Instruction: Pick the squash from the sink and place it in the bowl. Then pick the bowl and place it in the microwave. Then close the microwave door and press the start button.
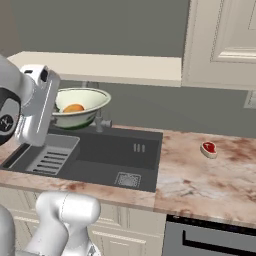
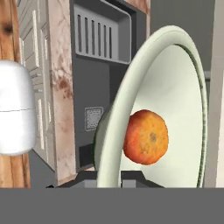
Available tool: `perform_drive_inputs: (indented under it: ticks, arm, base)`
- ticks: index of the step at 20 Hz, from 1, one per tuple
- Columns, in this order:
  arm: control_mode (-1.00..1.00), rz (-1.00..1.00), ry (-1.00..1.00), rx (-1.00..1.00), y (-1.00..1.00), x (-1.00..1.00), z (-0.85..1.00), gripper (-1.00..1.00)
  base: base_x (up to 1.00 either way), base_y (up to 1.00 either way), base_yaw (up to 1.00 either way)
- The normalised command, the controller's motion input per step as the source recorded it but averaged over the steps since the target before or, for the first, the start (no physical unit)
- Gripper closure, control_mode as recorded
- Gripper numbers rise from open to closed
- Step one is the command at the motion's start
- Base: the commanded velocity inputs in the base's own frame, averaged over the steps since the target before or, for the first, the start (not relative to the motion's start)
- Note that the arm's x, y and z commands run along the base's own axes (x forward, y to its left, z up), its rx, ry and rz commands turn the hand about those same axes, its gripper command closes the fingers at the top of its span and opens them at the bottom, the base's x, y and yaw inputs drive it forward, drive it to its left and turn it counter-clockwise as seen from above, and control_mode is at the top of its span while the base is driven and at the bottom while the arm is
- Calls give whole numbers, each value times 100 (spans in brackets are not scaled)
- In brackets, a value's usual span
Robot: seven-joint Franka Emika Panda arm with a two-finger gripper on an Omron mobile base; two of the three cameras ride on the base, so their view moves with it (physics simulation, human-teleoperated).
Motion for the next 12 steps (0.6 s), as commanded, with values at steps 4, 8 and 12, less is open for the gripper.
perform_drive_inputs:
  ticks: [4,8,12]
  arm:
    - [-100,4,-9,6,1,0,-1,100]
    - [-100,1,-16,0,13,0,-11,100]
    - [-100,0,-27,0,2,0,-1,100]
  base:
    - [0,0,0]
    - [0,0,0]
    - [0,0,0]
